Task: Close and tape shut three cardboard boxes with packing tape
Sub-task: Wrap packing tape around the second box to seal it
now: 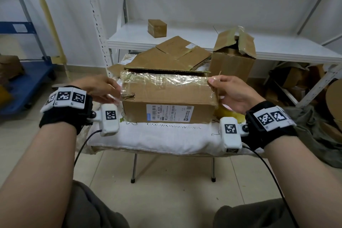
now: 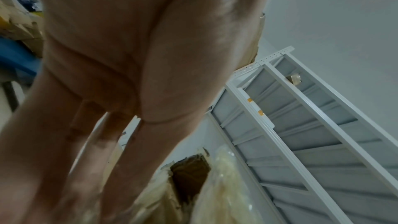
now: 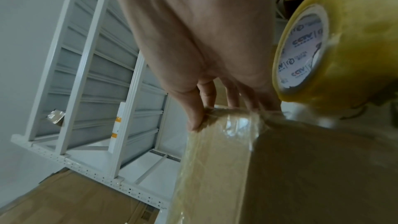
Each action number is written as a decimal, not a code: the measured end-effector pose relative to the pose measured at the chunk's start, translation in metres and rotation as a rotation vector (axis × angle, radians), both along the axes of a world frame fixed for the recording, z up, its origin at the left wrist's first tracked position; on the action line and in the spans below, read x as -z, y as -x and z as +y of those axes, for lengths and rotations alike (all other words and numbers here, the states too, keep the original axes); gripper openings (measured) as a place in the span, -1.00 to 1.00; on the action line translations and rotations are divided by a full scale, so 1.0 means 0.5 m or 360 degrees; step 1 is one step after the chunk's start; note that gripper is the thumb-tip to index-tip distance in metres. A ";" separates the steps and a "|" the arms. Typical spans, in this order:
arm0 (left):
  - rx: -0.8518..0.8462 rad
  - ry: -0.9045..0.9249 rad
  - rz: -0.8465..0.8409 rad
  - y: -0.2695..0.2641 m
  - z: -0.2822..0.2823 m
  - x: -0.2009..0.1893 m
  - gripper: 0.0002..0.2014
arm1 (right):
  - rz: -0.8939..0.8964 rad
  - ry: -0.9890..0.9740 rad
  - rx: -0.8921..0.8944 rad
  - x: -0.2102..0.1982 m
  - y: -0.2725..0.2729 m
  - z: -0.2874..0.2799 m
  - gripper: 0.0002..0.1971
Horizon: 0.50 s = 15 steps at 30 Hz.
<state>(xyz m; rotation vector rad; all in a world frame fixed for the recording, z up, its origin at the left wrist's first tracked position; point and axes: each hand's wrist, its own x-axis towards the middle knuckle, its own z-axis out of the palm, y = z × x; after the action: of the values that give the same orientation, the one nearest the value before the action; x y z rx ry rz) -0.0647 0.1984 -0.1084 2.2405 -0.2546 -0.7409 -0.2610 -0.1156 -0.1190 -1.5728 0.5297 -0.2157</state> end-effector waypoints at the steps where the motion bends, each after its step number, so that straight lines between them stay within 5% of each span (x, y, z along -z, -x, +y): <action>1: 0.0016 0.0020 0.0011 -0.003 0.000 0.002 -0.83 | -0.0016 -0.0017 -0.0013 -0.002 0.002 0.000 -0.83; 7: -0.0044 0.0442 0.0121 -0.023 0.018 -0.001 -0.80 | -0.0047 -0.0082 -0.0003 -0.004 0.000 -0.003 -0.75; 12: -0.0041 0.0512 0.0180 -0.021 0.021 -0.004 -0.76 | -0.0026 -0.0079 0.0017 -0.003 -0.001 -0.003 -0.76; 15: 0.0100 0.0475 0.0260 -0.021 0.028 -0.010 -0.42 | -0.0024 -0.0085 0.0042 -0.004 -0.002 -0.003 -0.77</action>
<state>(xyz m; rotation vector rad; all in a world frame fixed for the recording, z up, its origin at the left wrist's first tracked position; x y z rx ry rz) -0.0541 0.2122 -0.1034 1.8875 -0.3336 -0.8548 -0.2600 -0.1169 -0.1172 -1.5118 0.5404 -0.2315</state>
